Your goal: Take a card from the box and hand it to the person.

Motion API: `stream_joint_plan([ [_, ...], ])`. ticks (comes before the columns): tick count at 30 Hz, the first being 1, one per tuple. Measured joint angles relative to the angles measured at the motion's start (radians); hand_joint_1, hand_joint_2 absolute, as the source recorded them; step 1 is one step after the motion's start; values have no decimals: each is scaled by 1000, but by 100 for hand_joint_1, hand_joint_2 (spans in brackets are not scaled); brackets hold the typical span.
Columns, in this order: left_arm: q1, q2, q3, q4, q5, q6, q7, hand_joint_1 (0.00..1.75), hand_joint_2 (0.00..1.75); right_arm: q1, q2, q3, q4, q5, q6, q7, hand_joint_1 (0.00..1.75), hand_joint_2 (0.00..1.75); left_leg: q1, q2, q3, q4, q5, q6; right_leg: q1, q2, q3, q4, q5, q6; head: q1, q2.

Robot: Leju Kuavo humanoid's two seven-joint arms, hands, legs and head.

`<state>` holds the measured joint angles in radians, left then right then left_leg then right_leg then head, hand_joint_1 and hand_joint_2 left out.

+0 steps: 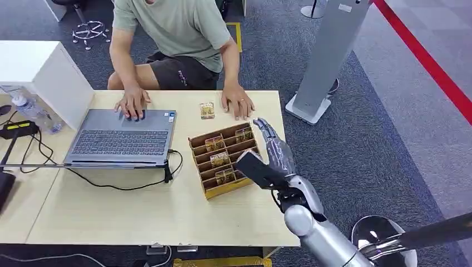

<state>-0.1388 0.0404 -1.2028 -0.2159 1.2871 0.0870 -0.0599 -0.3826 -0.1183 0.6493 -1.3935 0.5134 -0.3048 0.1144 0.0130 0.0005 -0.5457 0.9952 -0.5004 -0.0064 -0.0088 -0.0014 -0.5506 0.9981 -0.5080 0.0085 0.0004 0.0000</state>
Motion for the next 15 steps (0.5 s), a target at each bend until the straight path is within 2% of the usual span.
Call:
stream_joint_plan([
  [15,12,0,0,0,13,6,7,0,0,-146,40,27,54,124,76,53,3,175,0,-1,-1,0,0,0,0,-1,0,1,0,0,1,0],
])
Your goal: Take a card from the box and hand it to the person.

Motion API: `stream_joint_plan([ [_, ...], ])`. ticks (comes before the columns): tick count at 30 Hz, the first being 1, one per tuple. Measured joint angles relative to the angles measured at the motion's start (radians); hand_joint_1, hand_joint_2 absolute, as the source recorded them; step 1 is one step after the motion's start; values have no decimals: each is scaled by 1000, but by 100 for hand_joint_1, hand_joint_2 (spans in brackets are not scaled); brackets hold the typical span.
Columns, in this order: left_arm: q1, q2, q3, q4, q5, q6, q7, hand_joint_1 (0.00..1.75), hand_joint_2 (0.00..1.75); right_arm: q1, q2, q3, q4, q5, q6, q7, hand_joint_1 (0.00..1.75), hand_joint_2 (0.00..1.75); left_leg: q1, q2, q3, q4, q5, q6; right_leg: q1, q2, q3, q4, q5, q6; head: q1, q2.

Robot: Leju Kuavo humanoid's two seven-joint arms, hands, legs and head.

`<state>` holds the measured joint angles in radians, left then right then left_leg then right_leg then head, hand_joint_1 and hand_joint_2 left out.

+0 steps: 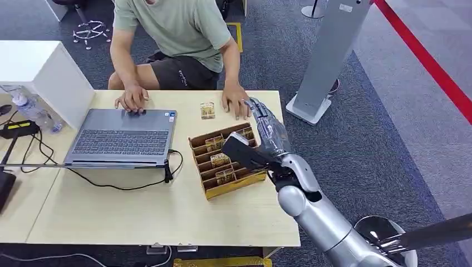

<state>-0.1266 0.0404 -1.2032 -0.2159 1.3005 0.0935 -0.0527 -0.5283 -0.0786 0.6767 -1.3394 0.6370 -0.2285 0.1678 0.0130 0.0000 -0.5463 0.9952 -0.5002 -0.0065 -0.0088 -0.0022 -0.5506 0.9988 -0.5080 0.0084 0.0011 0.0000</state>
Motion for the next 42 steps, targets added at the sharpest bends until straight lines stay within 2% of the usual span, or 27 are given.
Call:
stream_joint_plan([
  [1,0,0,0,0,0,0,1,0,0,-6,3,3,6,2,2,0,5,175,0,0,0,0,0,0,0,0,0,0,0,0,-1,0],
  [3,0,0,0,0,0,0,2,0,0,-20,12,9,18,2,5,0,28,175,0,0,0,0,0,0,0,0,0,0,0,0,-1,0],
  [10,-1,0,0,0,1,2,2,0,0,-62,47,32,78,12,5,0,33,175,0,0,0,0,0,0,0,0,0,0,0,0,0,0],
  [14,-2,0,0,0,1,8,2,0,0,-87,66,42,117,46,4,27,42,175,0,0,0,0,0,0,0,0,0,0,0,0,0,0],
  [15,-2,0,0,0,1,9,2,0,0,-93,69,45,126,57,3,34,49,175,0,0,0,0,0,0,0,0,0,0,0,0,0,0],
  [20,-2,0,0,0,5,11,3,0,0,-113,89,58,173,82,4,52,38,175,0,0,0,0,0,0,0,0,0,0,0,0,0,0],
  [24,-2,0,0,0,8,11,3,0,0,-129,105,64,212,108,-4,63,45,175,0,0,0,0,0,0,0,0,0,0,0,0,0,0],
  [32,-1,0,0,0,16,11,3,0,0,-150,124,76,268,186,-25,111,66,175,0,0,0,0,0,0,0,0,0,0,0,0,0,0],
  [33,-1,0,0,0,17,11,3,0,0,-150,126,76,274,196,-28,117,79,175,0,0,0,0,0,0,0,0,0,0,0,0,0,0],
  [41,-1,-1,-1,0,18,8,7,0,0,-151,130,77,305,243,-33,151,91,175,0,0,0,0,0,0,0,0,0,0,0,0,0,0],
  [42,-1,-2,-1,0,18,8,8,0,0,-150,130,77,308,244,-34,154,98,175,0,0,0,0,0,0,0,0,0,0,0,0,0,0],
])
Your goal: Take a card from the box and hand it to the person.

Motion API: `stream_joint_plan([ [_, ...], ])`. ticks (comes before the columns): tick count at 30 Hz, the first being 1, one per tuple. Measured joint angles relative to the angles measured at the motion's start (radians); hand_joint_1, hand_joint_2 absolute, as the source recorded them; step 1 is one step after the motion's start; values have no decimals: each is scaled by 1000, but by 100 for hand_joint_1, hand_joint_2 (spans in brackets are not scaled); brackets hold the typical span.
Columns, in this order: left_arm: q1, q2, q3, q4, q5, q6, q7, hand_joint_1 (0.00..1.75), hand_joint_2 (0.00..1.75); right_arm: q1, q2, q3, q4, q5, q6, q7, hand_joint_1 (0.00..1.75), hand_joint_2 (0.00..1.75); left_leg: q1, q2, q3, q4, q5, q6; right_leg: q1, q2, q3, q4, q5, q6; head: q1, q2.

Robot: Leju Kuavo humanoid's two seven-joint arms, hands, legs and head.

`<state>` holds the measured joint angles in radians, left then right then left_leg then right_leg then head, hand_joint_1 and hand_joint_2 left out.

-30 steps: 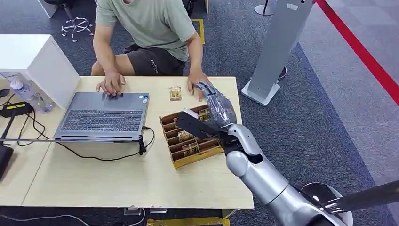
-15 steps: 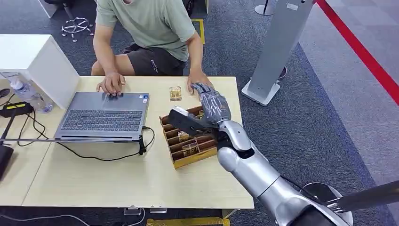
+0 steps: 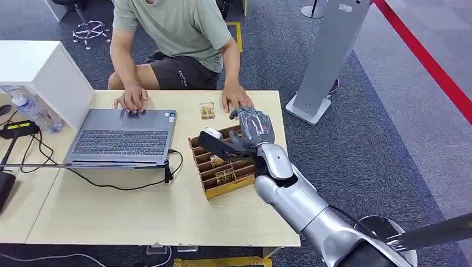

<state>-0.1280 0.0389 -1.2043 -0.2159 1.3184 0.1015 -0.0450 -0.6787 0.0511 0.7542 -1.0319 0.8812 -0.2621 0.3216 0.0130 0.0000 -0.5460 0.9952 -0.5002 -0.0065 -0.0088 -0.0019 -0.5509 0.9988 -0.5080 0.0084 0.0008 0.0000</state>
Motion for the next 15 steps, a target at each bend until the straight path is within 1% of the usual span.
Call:
stream_joint_plan([
  [1,0,0,0,0,0,-1,1,0,0,0,0,0,2,2,0,2,96,175,0,0,0,0,0,0,0,0,0,0,0,0,0,0],
  [3,0,0,-2,0,0,-3,1,0,0,1,0,0,7,9,-1,7,99,175,0,0,0,0,0,0,0,0,0,0,0,0,0,0],
  [8,0,0,-2,0,0,-4,1,0,0,1,0,0,8,10,-1,10,99,175,0,0,0,0,0,0,0,0,0,0,0,0,0,0],
  [9,0,0,-2,0,0,-4,1,0,0,1,0,0,8,10,-1,11,103,175,0,0,0,0,0,0,0,0,0,0,0,0,0,0],
  [10,0,0,-2,0,0,-4,1,0,0,1,0,0,9,10,-1,11,103,175,0,0,0,0,0,0,0,0,0,0,0,0,0,0],
  [11,-1,-1,-3,0,0,-8,3,0,0,3,0,-4,16,26,-2,26,91,175,0,0,0,0,0,0,0,0,0,0,0,0,0,0],
  [13,-1,-2,-3,0,0,-8,3,0,0,3,0,-4,17,29,-2,31,79,175,0,0,0,0,0,0,0,0,0,0,0,0,0,0],
  [14,0,-2,-3,0,0,-9,3,0,0,3,0,-4,17,30,-2,34,75,175,0,0,0,0,0,0,0,0,0,0,0,0,0,0],
  [15,0,-2,-3,0,0,-9,3,0,0,3,0,-4,19,31,-1,37,75,175,0,0,0,0,0,0,0,0,0,0,0,0,0,0],
])
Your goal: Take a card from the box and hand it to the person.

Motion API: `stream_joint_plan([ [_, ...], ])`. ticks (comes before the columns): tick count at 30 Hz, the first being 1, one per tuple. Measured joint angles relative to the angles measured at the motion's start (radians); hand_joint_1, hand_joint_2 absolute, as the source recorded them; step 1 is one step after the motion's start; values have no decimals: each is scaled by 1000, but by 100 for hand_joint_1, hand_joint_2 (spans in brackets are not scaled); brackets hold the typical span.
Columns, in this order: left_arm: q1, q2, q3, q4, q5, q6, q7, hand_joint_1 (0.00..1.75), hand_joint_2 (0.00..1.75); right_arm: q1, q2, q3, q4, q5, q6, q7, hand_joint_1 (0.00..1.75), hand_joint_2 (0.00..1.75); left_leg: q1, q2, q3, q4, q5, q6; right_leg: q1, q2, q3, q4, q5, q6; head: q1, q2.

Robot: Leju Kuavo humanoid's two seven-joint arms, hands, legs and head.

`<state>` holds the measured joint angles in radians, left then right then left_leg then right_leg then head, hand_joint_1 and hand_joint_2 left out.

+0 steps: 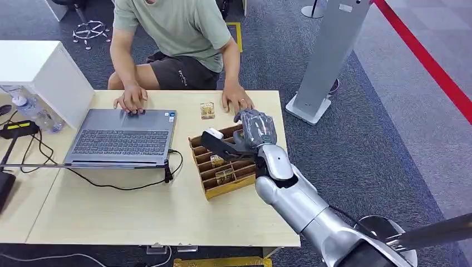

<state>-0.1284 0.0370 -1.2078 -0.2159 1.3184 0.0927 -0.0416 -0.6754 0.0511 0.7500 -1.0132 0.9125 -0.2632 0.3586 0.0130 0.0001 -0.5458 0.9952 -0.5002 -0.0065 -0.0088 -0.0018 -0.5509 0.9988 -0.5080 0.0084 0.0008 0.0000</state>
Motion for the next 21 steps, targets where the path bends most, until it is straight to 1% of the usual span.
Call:
stream_joint_plan([
  [1,0,0,0,0,0,0,0,0,0,0,0,0,1,1,0,3,70,175,0,0,0,0,0,0,0,0,0,0,0,0,0,0],
  [3,0,-1,0,0,0,0,2,0,0,0,0,0,3,4,0,10,68,175,0,0,0,0,0,0,0,0,0,0,0,0,0,0],
  [4,0,-2,0,0,0,0,2,0,0,0,0,0,5,7,1,13,72,175,0,0,0,0,0,0,0,0,0,0,0,0,0,0],
  [7,0,-3,0,0,0,-1,4,0,0,0,0,0,12,11,2,24,73,175,0,0,0,0,0,0,0,0,0,0,0,0,0,0],
  [12,-3,-3,0,0,0,-3,13,0,0,0,2,-1,27,24,-1,36,70,175,0,0,0,0,0,0,0,0,0,0,0,0,0,0],
  [13,-3,-3,0,0,0,-3,14,0,0,0,3,-1,30,31,-3,39,75,175,0,0,0,0,0,0,0,0,0,0,0,0,0,0],
  [16,-3,-3,-1,0,0,-3,16,0,0,0,5,-1,37,53,-18,52,73,175,0,0,0,0,0,0,0,0,0,0,0,0,0,0],
  [17,-4,-3,-1,0,0,-3,16,0,0,0,6,-1,39,59,-20,53,79,175,0,0,0,0,0,0,0,0,0,0,0,0,0,0],
  [21,-4,-3,-1,0,0,-3,18,0,0,0,8,0,50,72,-20,68,84,175,0,0,0,0,0,0,0,0,0,0,0,0,0,0],
])
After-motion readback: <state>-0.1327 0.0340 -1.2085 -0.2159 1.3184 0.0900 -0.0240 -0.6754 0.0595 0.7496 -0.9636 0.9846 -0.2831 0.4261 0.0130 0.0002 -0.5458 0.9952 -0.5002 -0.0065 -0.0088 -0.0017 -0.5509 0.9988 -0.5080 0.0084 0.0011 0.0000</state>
